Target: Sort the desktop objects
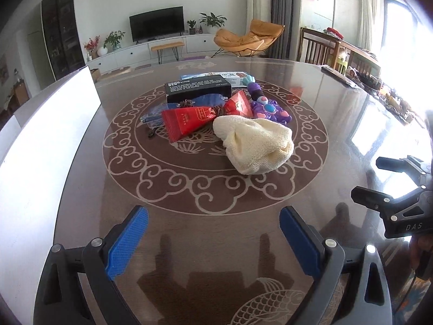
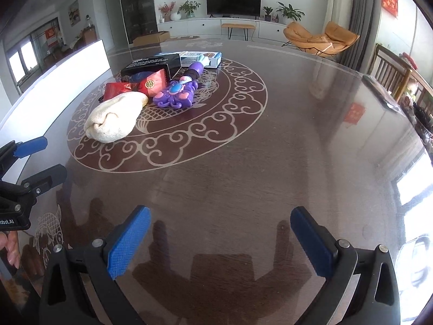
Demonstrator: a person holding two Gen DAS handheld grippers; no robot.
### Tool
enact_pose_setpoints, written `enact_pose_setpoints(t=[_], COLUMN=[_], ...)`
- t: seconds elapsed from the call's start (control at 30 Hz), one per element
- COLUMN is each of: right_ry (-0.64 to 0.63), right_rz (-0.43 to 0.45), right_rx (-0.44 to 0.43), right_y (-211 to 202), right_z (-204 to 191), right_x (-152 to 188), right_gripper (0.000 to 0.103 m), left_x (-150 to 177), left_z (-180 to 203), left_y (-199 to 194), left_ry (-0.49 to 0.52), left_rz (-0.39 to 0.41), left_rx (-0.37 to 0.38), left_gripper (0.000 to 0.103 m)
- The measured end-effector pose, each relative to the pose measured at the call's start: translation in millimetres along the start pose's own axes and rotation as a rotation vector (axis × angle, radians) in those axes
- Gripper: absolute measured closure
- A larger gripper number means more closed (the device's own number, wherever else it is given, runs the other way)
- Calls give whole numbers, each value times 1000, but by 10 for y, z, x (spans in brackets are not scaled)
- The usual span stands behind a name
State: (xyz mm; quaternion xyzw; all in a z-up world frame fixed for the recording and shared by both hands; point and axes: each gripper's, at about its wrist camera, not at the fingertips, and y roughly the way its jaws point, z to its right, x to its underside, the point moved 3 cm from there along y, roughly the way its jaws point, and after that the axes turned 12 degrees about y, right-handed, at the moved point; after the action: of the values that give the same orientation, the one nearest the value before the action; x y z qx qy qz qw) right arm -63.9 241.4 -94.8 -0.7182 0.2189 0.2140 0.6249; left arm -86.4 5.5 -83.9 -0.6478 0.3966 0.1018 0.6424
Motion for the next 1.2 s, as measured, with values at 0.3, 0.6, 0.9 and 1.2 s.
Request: enact_pose_setpoints(t=[0.3,0.6,0.9,1.2], right_ry=[50,48,48,48], right_rz=[-28,-30,-30,-30], right_rx=[38,57,57,57], right_y=[77,79,76,75], right_z=[80,74,76,76], right_x=[0,3,3,2], right_gripper=[0,0,0,0], left_x=[5,-1,-2,-3], left_z=[-263,-134,-136,-138], left_y=[272,298,296,302], left_ry=[-93,-33,-30,-30], left_rz=[-63,-112,-109,-109], left_rx=[68,18,23,24], left_gripper=[4,0,0,0])
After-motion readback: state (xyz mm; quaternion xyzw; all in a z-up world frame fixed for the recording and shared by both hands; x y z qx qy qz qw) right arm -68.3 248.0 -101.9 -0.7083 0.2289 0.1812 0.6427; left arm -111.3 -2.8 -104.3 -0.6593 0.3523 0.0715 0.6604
